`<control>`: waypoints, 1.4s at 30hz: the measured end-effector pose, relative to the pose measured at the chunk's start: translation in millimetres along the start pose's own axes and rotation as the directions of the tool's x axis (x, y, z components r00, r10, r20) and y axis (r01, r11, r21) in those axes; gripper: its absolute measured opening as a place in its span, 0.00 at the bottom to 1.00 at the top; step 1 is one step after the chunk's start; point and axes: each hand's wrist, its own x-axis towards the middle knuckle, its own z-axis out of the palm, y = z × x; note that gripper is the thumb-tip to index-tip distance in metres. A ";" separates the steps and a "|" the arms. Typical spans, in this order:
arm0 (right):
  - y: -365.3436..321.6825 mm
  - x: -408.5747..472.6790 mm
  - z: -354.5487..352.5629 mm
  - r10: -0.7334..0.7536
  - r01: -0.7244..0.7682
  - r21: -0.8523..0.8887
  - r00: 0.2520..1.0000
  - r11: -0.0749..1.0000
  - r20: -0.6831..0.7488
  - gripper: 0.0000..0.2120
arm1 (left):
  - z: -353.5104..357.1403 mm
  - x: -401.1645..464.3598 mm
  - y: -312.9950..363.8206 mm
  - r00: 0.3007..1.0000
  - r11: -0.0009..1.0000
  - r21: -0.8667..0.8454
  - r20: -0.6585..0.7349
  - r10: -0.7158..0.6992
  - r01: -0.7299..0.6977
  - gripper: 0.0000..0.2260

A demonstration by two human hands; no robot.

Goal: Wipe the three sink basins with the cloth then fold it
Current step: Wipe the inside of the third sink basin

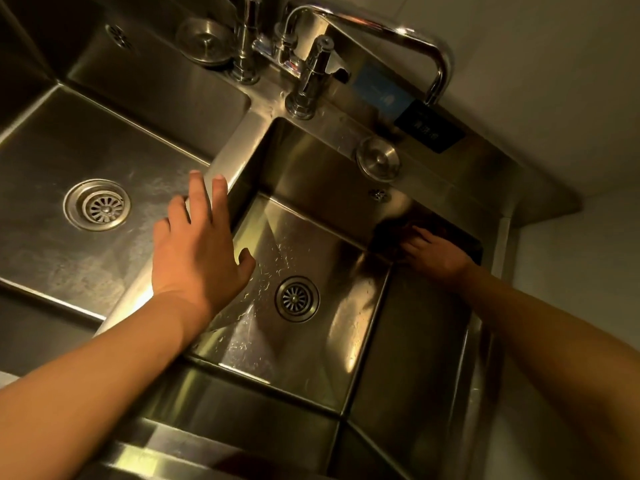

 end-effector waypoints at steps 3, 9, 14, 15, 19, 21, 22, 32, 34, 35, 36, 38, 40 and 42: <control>-4.7 1.2 7.5 0.005 -0.006 0.040 1.000 0.999 0.026 0.22 | 1.5 0.5 -0.7 1.000 1.000 -0.006 0.001 0.000 0.000 0.52; -27.1 50.4 -18.9 -0.012 0.011 0.043 0.999 0.999 0.030 0.23 | 3.8 -1.0 -3.3 1.000 0.999 0.036 -0.010 0.013 -0.013 0.52; -45.4 118.2 -77.8 -0.006 0.013 0.058 0.994 0.998 -0.110 0.24 | 0.7 0.9 -3.0 1.000 0.993 0.119 -0.005 0.013 -0.012 0.49; -47.4 132.0 -96.9 0.001 0.012 0.085 0.989 0.996 -0.148 0.23 | -0.4 1.1 -2.1 1.000 0.991 0.133 0.000 0.008 -0.008 0.49; -47.8 169.3 -168.4 0.049 0.015 0.168 0.928 0.986 -0.370 0.22 | -2.5 0.6 -0.8 1.000 0.990 0.141 0.016 0.008 -0.010 0.48; -48.7 177.9 -194.3 0.054 0.026 0.165 0.884 0.986 -0.464 0.22 | -3.4 0.6 -1.1 1.000 0.989 0.145 0.021 -0.002 -0.001 0.48; -50.6 182.7 -201.3 0.077 0.016 0.177 0.860 0.984 -0.505 0.24 | -4.0 0.1 -1.2 1.000 0.989 0.150 0.025 -0.005 0.001 0.48; -95.4 161.8 -98.8 0.293 -0.111 0.701 0.945 0.705 -0.144 0.26 | -2.4 -1.6 -0.7 0.998 0.990 0.144 0.065 0.001 -0.011 0.47; -108.0 143.4 -57.8 0.371 -0.262 0.800 0.927 0.540 0.053 0.28 | -0.9 -1.1 0.1 0.998 0.989 0.147 0.062 0.005 -0.014 0.47; -115.4 132.7 -36.8 0.424 -0.323 0.850 0.896 0.416 0.132 0.28 | -0.7 -1.6 0.1 0.998 0.989 0.150 0.059 0.005 -0.014 0.47; -124.5 122.7 -15.6 0.453 -0.368 0.868 0.870 0.334 0.195 0.29 | -0.8 -2.0 0.4 0.998 0.988 0.154 0.058 0.006 -0.015 0.47; -143.0 106.1 13.8 0.482 -0.440 0.880 0.819 0.181 0.310 0.28 | -1.6 -1.8 0.0 0.998 0.986 0.164 0.059 0.002 -0.012 0.47; -156.5 99.3 38.6 0.516 -0.431 0.899 0.790 0.081 0.332 0.36 | -2.9 -1.6 1.1 0.998 0.985 0.173 0.059 0.000 -0.011 0.48; -158.5 102.4 47.5 0.535 -0.412 0.911 0.764 -0.025 0.360 0.35 | -4.0 -1.9 1.9 0.998 0.981 0.194 0.062 0.001 -0.012 0.48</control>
